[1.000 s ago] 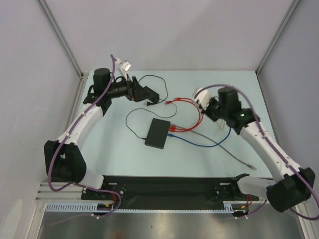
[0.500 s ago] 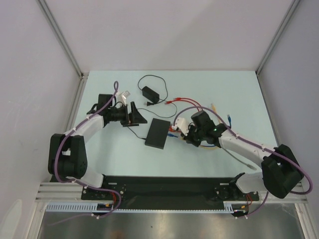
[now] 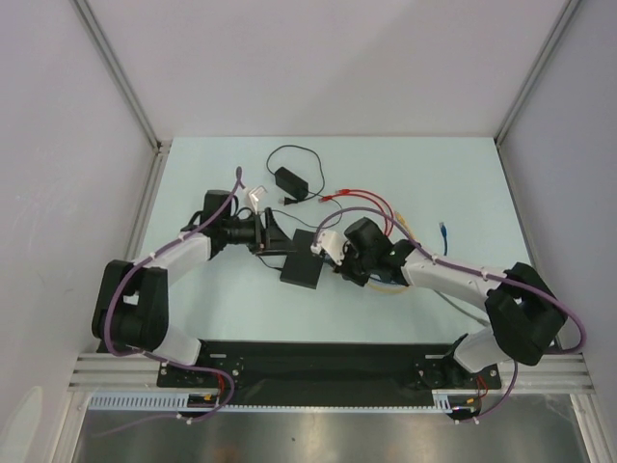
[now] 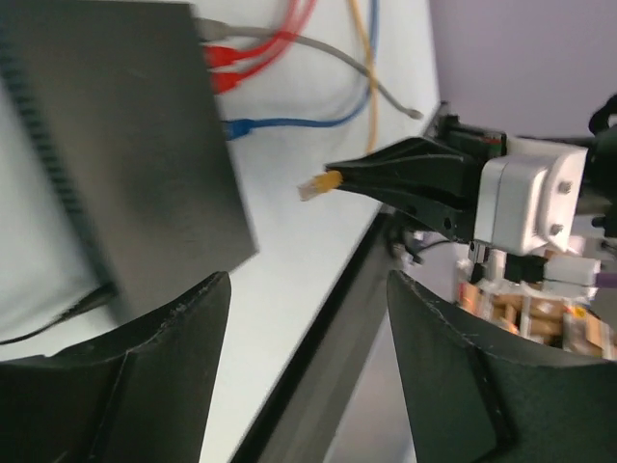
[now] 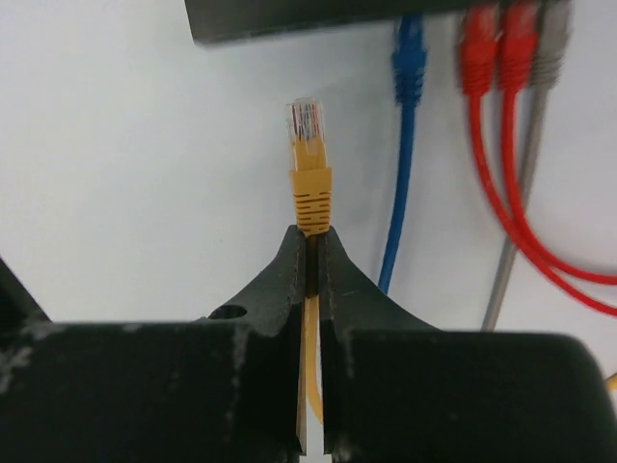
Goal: Insert the plug into the switch port
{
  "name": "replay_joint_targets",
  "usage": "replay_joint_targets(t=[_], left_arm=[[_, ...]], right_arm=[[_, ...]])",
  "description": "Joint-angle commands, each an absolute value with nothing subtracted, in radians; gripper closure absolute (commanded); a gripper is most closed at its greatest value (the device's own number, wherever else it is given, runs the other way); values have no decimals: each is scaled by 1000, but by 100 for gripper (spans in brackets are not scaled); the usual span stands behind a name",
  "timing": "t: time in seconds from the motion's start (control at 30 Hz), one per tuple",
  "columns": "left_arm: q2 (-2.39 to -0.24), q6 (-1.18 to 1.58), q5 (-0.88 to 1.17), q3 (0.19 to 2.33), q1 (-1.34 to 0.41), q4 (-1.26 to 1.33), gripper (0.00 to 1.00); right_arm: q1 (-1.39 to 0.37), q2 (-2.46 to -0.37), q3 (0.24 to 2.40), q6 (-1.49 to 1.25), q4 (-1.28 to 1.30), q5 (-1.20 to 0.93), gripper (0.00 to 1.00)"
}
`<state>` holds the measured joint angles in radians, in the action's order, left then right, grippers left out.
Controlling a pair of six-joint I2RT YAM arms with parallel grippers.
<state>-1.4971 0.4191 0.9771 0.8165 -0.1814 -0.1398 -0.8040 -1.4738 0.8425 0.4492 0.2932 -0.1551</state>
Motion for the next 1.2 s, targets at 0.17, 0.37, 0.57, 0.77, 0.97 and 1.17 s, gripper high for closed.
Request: replay_joint_targets(t=[0.17,0.37,0.57,0.77,0.97,1.17], left_arm=[[-1477,742,1051,744,-365,215,22],[-1538,877,991,726,-435,363,24],[-1600,905,971,745,-472,405,28],[-1628,913,972,749,-480,385,36],[-1649,925,1000,770,-505,433,56],[-1675,920,1011,798,-525,426,79]], right_arm=[[-788,-1394,968,405,339,-270,100],[-779,-1373,973,385,345,-305,100],[-778,-1361,986,373,365,-325,100],[-778,-1350,986,377,356,-325,100],[-778,-1350,979,380,347,-328,100],[-778,-1354,985,388,354,-328,100]])
